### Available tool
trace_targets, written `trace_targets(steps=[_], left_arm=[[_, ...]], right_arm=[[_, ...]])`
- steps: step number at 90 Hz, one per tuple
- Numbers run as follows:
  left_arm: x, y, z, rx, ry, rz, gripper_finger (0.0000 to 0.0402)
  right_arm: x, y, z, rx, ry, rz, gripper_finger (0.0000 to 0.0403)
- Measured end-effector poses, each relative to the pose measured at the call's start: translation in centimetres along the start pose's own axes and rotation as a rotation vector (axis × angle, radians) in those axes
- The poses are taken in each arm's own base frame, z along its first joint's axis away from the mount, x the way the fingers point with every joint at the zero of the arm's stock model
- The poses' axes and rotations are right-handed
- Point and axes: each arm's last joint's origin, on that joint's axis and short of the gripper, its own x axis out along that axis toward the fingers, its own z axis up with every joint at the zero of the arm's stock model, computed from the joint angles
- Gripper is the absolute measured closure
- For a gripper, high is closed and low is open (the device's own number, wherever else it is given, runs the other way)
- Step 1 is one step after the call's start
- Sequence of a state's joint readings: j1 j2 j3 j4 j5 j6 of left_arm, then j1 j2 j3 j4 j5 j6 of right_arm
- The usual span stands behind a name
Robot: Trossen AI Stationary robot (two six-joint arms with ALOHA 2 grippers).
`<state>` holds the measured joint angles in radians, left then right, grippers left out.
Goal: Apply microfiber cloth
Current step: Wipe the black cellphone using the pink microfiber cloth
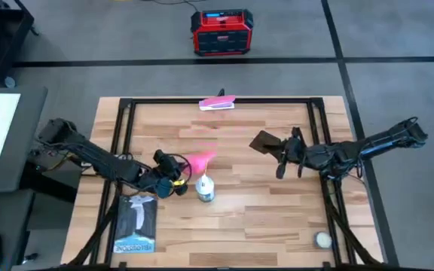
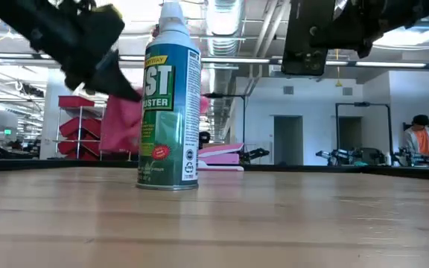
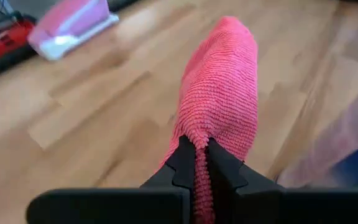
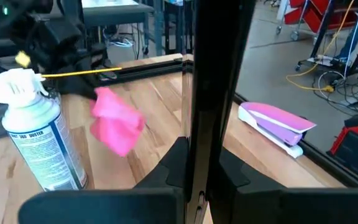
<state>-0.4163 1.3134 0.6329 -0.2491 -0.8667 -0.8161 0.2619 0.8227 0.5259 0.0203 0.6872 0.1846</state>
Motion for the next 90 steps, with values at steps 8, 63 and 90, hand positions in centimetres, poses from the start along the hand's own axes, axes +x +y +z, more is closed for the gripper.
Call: trace_targets(steps=[8, 63, 90], left_arm=[[0.6, -0.7, -1.0, -0.005, 0.022, -0.004, 0.0401], [3.8, -3.3, -6.0, 0.022, 0.159, -0.04, 0.0401], [1.5, -2.1, -3.0, 0.011, -0.04, 0.044, 0.0401]], right_arm=[[0.0, 0.0, -0.1, 0.003, 0.009, -0.002, 0.0389], [0.0, 0.0, -0.2, 0.004, 0.021, -0.002, 0.0389], [0.0, 0.0, -0.2, 0.003, 0.021, -0.002, 0.0389]])
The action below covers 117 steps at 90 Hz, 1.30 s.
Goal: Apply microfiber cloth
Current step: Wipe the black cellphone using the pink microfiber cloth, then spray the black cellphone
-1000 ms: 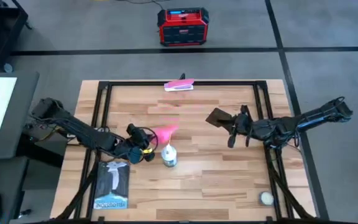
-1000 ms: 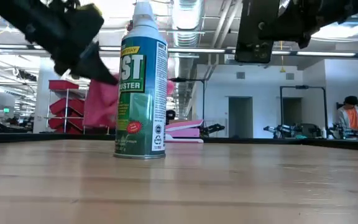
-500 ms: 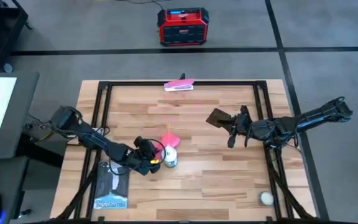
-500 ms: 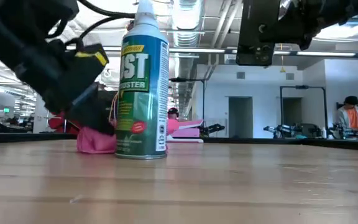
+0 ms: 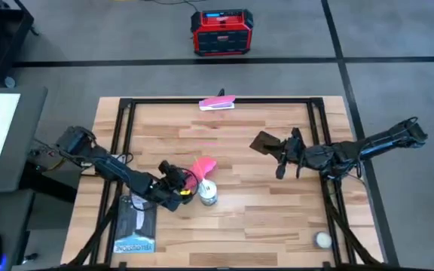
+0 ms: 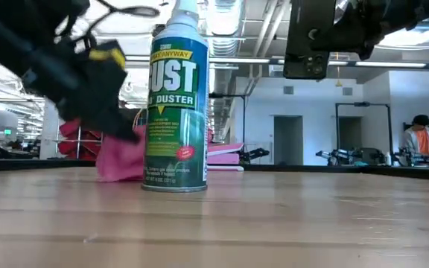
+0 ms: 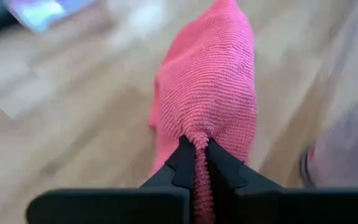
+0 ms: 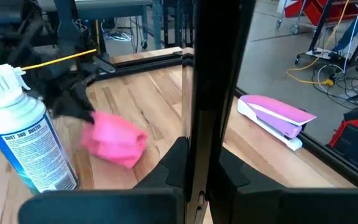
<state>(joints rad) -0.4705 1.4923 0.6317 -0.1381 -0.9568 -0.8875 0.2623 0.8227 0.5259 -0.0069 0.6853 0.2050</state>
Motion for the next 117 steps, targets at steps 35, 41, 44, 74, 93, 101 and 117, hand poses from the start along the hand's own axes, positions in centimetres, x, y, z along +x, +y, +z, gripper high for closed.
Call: trace_targets(steps=[35, 41, 44, 74, 93, 101, 117], left_arm=[[-2.8, -0.1, 2.3, -0.041, -0.166, -0.037, 0.0401], [-2.7, 0.1, 2.0, -0.032, -0.149, -0.026, 0.0401], [-2.7, 0.2, 1.9, -0.033, -0.141, -0.022, 0.0401], [-2.7, 0.2, 1.7, -0.045, -0.095, -0.057, 0.0348], [-2.6, 0.2, 1.7, -0.047, -0.096, -0.055, 0.0283], [-2.6, 0.2, 1.8, -0.048, -0.096, -0.052, 0.0261], [-2.1, 0.5, 1.9, -0.08, -0.054, -0.059, 0.0268]], right_arm=[[0.0, 0.0, -0.1, 0.0, 0.006, -0.001, 0.0389], [0.0, 0.0, -0.1, 0.0, 0.006, -0.001, 0.0389], [0.0, 0.0, -0.1, 0.0, 0.006, -0.001, 0.0389], [0.0, 0.0, -0.1, 0.0, 0.006, -0.002, 0.0389], [0.0, 0.0, -0.1, 0.0, 0.006, -0.002, 0.0389], [0.0, 0.0, -0.1, 0.0, 0.006, -0.002, 0.0389], [0.0, 0.0, -0.1, 0.0, 0.006, -0.002, 0.0389]])
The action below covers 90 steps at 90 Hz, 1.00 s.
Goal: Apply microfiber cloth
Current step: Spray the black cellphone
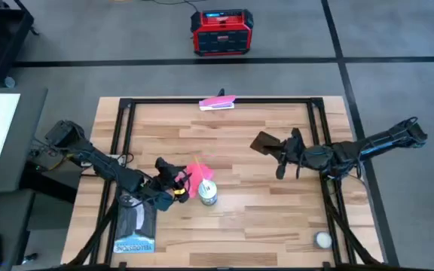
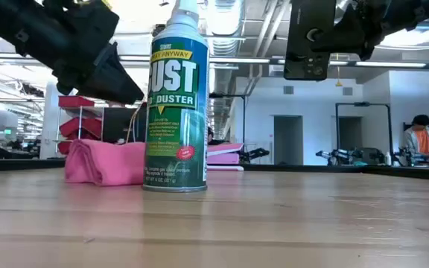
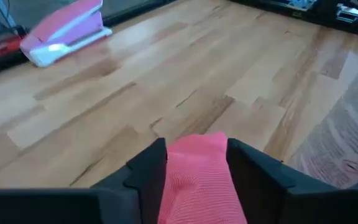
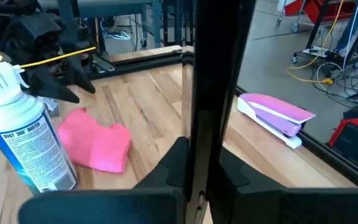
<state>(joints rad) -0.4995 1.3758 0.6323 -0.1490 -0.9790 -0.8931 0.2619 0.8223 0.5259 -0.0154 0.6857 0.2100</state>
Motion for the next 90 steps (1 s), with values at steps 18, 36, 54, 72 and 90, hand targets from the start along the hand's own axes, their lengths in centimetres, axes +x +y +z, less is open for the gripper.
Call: trace_targets(steps=[18, 36, 54, 72, 90], left_arm=[[-0.2, -0.9, 0.5, -0.078, -0.017, -0.084, 0.0389], [-0.7, -1.9, 1.1, -0.143, -0.047, -0.175, 0.0401], [-0.5, -2.3, 0.3, -0.157, -0.032, -0.177, 0.0402], [1.6, -3.0, -1.9, -0.13, -0.006, -0.127, 0.0402], [3.6, -3.6, -2.6, -0.122, -0.027, -0.14, 0.0402]], right_arm=[[0.0, 0.0, 0.0, 0.0, 0.0, -0.001, 0.0389], [0.0, 0.0, 0.0, -0.002, 0.0, -0.001, 0.0389], [0.0, 0.0, 0.0, -0.006, 0.0, -0.001, 0.0389], [0.0, 0.0, 0.0, -0.008, 0.0, 0.0, 0.0389], [0.0, 0.0, 0.0, -0.008, 0.0, -0.001, 0.0389]])
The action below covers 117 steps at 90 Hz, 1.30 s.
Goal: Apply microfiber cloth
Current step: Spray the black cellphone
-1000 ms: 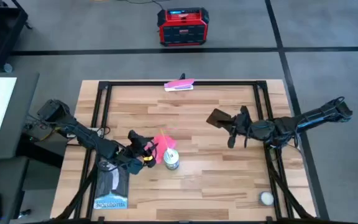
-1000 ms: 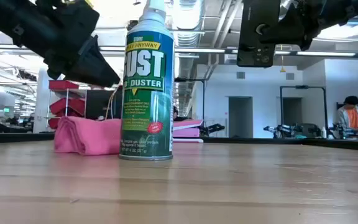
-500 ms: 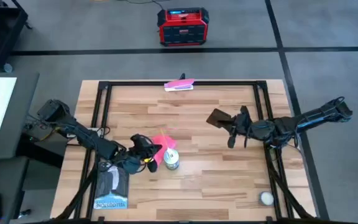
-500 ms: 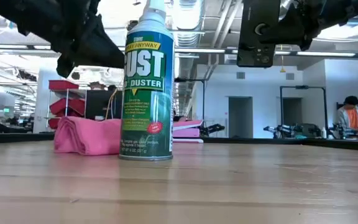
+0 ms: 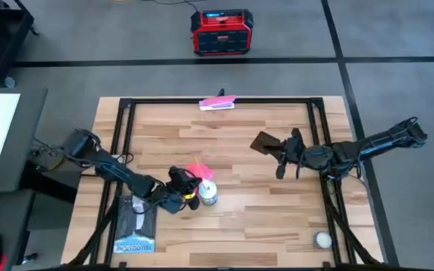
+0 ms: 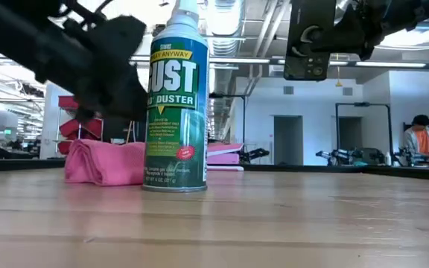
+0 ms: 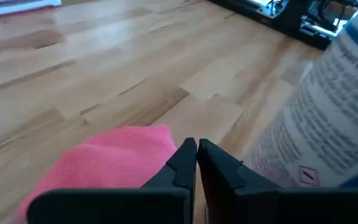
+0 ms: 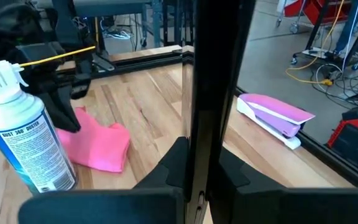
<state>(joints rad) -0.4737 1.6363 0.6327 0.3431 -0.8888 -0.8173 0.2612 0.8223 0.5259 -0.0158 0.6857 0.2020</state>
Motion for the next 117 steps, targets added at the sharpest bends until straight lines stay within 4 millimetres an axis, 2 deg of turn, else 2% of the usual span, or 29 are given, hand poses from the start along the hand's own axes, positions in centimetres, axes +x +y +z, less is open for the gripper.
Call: trace_targets(steps=[14, 32, 72, 81, 105, 117], left_arm=[[0.8, -0.7, 0.7, 0.001, -0.027, -0.093, 0.0401], [0.8, -1.1, 1.3, -0.018, -0.048, -0.145, 0.0401], [0.8, -1.2, 1.4, -0.024, -0.051, -0.171, 0.0401], [1.5, -1.7, 1.1, -0.023, -0.057, -0.213, 0.0401], [5.0, -4.4, 0.2, 0.026, -0.011, -0.325, 0.0401], [5.7, -5.3, 0.2, 0.039, -0.003, -0.351, 0.0401]], right_arm=[[0.0, 0.0, 0.0, -0.001, 0.0, 0.0, 0.0389], [0.0, 0.0, 0.0, -0.004, 0.003, -0.001, 0.039], [0.0, 0.0, 0.0, -0.003, 0.001, 0.0, 0.039], [0.0, 0.0, 0.0, 0.0, -0.001, 0.0, 0.039], [0.0, 0.0, -0.1, -0.002, 0.006, 0.0, 0.039], [-0.1, 0.1, -0.1, -0.004, 0.007, 0.007, 0.039]])
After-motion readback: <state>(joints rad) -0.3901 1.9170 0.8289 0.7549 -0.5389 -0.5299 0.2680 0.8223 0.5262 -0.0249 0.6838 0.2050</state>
